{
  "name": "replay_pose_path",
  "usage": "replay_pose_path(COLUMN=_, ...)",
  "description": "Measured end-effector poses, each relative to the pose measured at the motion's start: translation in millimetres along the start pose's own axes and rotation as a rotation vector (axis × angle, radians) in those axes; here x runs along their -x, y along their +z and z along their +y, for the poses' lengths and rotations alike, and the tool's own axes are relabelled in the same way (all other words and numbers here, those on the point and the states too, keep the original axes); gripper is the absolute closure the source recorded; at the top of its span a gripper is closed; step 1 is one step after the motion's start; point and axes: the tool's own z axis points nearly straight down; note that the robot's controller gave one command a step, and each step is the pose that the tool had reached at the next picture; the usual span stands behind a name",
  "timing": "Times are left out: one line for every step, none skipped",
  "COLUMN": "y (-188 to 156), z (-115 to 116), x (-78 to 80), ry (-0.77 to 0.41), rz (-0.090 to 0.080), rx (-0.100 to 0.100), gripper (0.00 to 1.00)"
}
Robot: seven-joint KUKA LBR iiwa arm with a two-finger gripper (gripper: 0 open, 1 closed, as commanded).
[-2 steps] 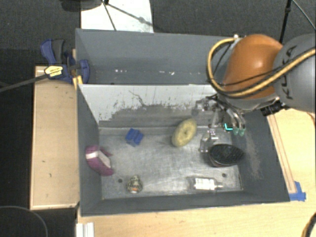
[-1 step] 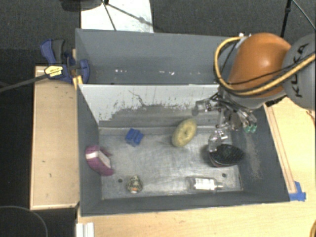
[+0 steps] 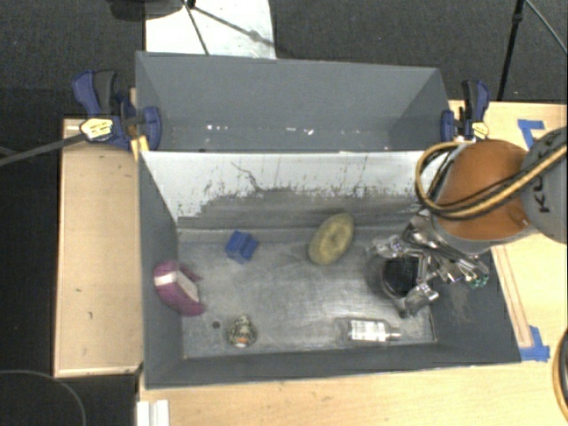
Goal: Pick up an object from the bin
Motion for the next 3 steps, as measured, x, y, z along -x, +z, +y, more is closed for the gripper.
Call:
replay_pose_path(y=-2.8, z=1.2, x=1.5, ry=-0.003, rz=0.000, rx=-0.001, gripper=1.00)
replay_pose_path(y=-121.3, z=-15.0, x=-8.3, ry=-0.445, rz=-0.005, rx=-0.004, gripper=1.00)
replay_pose_path(y=-187.8, z=-16.6, x=-11.0, ry=-0.437, rz=-0.007, rx=-0.007, gripper=1.00)
